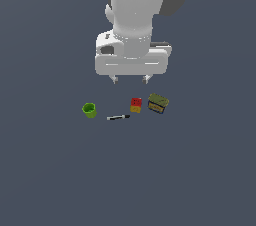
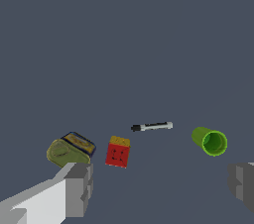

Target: Pick up a designated object from a clutter of objects.

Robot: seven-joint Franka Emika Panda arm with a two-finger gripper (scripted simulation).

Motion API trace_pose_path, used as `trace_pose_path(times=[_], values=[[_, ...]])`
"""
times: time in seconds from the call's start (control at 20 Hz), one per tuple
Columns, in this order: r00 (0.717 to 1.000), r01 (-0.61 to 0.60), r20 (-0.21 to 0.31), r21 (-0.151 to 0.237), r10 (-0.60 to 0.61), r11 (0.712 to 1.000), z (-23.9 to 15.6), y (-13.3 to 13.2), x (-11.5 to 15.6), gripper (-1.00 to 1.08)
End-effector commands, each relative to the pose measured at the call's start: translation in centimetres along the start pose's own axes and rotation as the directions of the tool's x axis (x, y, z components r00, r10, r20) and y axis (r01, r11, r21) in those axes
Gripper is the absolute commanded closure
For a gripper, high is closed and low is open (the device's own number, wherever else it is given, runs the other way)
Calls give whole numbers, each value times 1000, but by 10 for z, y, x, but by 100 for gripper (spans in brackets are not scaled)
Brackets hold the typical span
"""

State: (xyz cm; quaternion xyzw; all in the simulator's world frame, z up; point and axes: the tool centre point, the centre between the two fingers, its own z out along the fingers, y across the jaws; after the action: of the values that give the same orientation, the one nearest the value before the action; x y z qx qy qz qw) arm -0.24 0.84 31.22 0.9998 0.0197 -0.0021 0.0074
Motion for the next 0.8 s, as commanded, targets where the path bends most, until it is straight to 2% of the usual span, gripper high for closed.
trace_pose_path(times=[0.0,0.45,0.75], values=[[1000,0,0,0,0,1000,0,0,0,-92],[998,-59,34,13,59,998,9,17,-4,-92],[998,-47,33,13,47,999,11,14,-4,-92]])
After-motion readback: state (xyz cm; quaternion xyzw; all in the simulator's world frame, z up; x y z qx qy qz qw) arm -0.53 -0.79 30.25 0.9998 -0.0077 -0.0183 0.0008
